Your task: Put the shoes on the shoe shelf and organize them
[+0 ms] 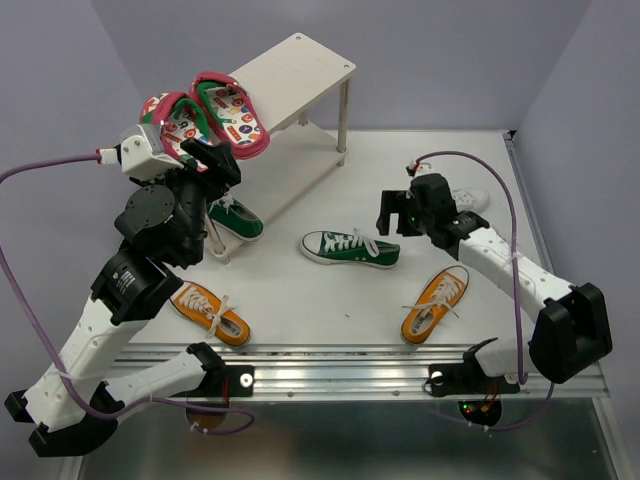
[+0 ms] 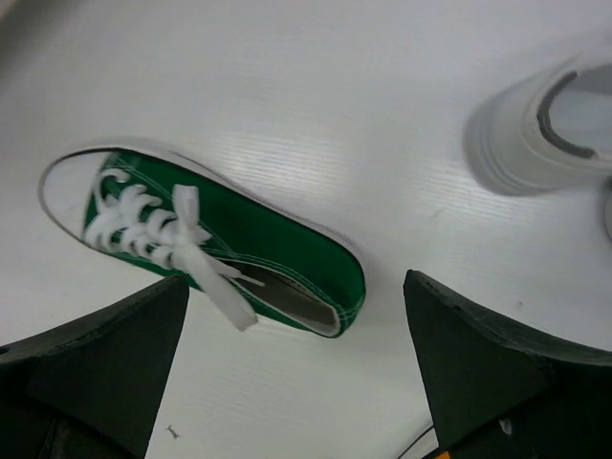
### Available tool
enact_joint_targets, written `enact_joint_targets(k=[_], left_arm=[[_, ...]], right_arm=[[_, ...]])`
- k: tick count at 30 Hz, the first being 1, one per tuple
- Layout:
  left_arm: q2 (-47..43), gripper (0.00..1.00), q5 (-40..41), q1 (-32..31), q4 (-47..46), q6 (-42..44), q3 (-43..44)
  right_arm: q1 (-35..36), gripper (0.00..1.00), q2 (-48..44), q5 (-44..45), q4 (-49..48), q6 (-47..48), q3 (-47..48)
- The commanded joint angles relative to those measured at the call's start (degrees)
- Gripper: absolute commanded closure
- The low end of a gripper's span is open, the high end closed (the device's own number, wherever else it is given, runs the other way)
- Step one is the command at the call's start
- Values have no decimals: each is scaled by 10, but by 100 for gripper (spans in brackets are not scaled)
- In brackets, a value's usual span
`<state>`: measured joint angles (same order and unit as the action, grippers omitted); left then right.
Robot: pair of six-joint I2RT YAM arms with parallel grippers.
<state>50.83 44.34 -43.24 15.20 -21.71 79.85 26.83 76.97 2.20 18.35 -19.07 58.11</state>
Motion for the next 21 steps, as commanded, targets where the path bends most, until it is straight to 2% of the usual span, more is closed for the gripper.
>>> enact_joint_targets(k=[1,8,21], left_arm=[[-6,19,4,3,-26,4,0],[-9,18,4,3,-25,3,0],[-6,18,-5,3,-27,-2,-1]], right_arm=[[-7,1,24,68,59,-7,-21],[-7,9,43,47,69,-3,-35],[-7,9,92,79,56,-15,9]])
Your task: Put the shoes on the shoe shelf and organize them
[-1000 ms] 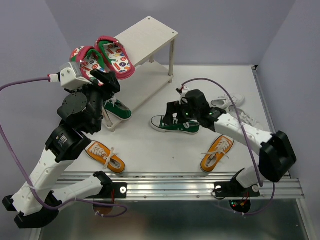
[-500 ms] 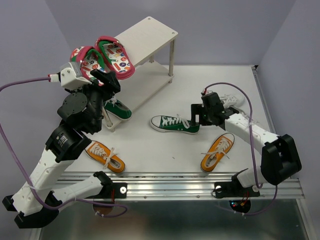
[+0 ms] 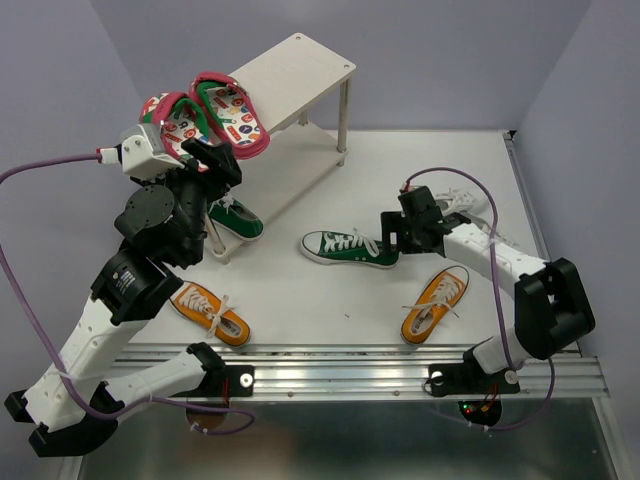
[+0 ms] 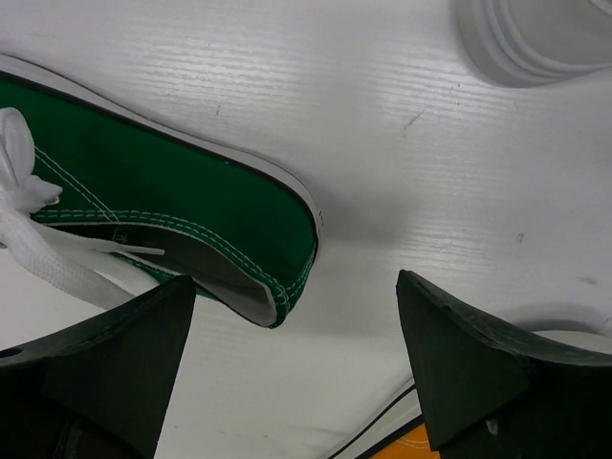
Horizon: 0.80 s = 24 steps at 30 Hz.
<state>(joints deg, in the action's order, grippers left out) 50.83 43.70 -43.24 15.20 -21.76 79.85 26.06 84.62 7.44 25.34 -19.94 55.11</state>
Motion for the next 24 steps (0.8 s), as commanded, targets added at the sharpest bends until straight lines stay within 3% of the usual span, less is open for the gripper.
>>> enact_joint_targets(k=[1,11,13,17,18,21,24], left_arm=[[-6,18,3,3,-26,0,-1],[-10,18,9,3,-24,3,-1],[-8,18,8,3,-25,3,0],[-6,18,4,3,-28,4,1],[-6,18,4,3,-28,6,2],[-9,18,7,3,-28,7,4],[-10,18,6,3,-29,7,0]], right_arm=[[0,9,30,28,-14,-6,39],[-5,12,37,-15,-38,-13,8],[-5,18,33,-20,-40,-12,6],[-5,40,32,-89,-46,-3,3],[-5,51,30,-102,-48,-4,-2],[-5,65,25,-142,-49,-14,-12],[23,62,15,-204,-57,-40,-22]])
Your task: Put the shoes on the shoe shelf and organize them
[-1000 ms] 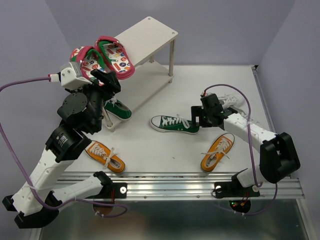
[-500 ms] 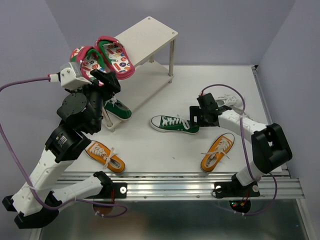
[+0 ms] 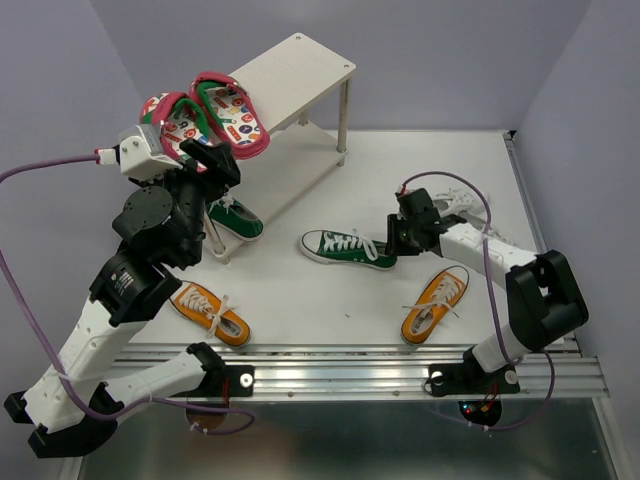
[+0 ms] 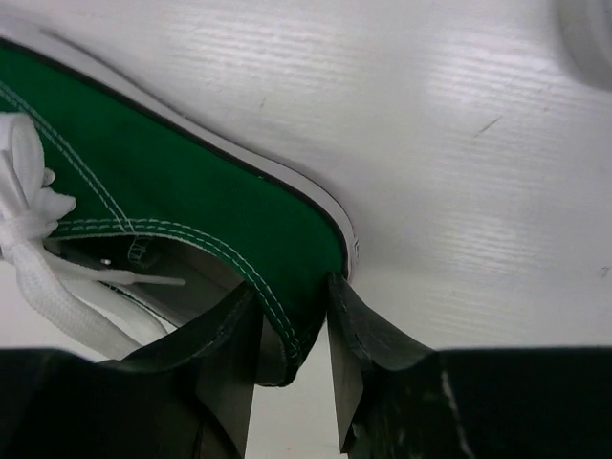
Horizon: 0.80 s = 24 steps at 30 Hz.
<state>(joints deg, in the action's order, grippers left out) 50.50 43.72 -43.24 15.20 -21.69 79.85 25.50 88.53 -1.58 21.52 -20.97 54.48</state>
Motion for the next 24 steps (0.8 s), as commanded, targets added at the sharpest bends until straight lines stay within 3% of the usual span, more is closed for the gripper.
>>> enact_joint_targets(k=[1,5,8,9,12,20,24], left_arm=[[-6,18,7,3,-30,6,0],[-1,19,2,3,-32,4,0],[0,18,0,3,-32,3,0],[-1,18,0,3,-32,3,0],[-5,18,0,3,-34,2,-1],[-11,18,0,3,-26,-3,-1],[-13,18,3,3,-23,-4,-1]], right_arm=[[43,62,-26,-121,-19,-38,-16],[131,61,-32,-125,-19,-78,-12],[146,57,-35,-127,-18,-91,-10],[146,47,-36,-122,-20,-91,-11],[146,45,-21,-79,-22,-76,-15],[146,46,55,-33,-20,-29,41],[146,51,88,-47,-19,-12,64]])
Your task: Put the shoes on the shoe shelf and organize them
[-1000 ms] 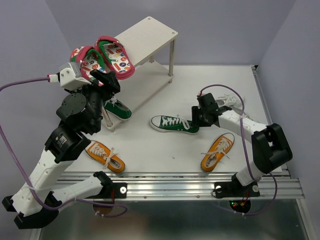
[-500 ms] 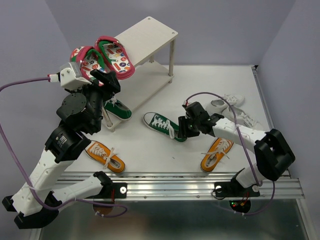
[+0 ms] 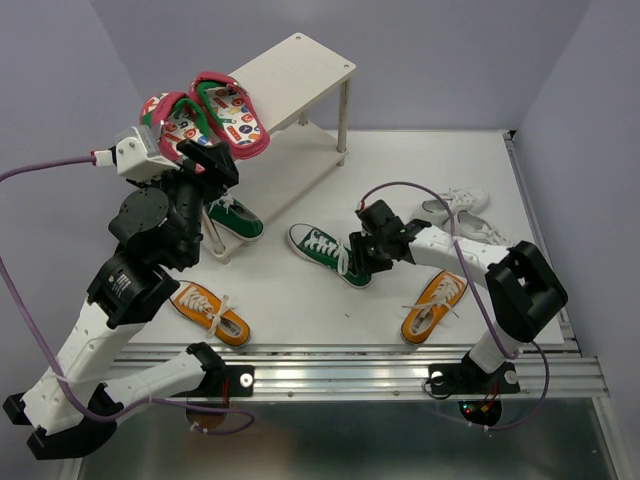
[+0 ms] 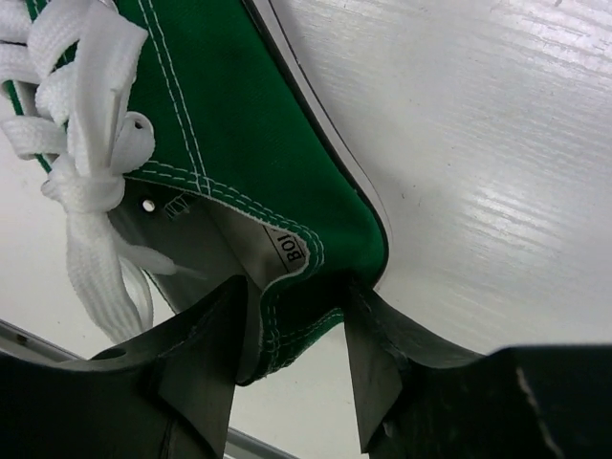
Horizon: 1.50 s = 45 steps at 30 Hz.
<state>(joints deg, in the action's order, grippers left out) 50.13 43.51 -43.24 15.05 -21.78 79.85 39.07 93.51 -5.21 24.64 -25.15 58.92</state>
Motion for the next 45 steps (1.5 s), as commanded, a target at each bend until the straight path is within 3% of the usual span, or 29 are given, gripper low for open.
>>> enact_joint_targets(k=[1,2,3,5,7,16,22,34,45], left_arm=[[-10,18,7,3,-18,-3,0],[-11,18,9,3,-17,-3,0],[-12,18,10,3,-17,-2,0],[-12,18,11,3,-18,-1,3],[-11,18,11,3,-17,1,4],[-12,18,11,3,-14,3,5],[-20,18,13,3,-10,2,5],[-28,19,11,3,-4,-1,7],[-37,18,-6,3,13,-6,15]], right_arm=[[10,58,36,-2,-51,31,20],[10,63,32,5,-51,29,19],[10,75,26,12,-51,28,17],[10,90,5,29,-51,22,9],[10,99,-33,51,-48,17,5],[5,99,-147,123,-15,-17,19],[5,99,-150,145,-3,-25,60],[-19,99,-55,163,-87,-111,180],[-19,99,151,115,-163,-198,358]])
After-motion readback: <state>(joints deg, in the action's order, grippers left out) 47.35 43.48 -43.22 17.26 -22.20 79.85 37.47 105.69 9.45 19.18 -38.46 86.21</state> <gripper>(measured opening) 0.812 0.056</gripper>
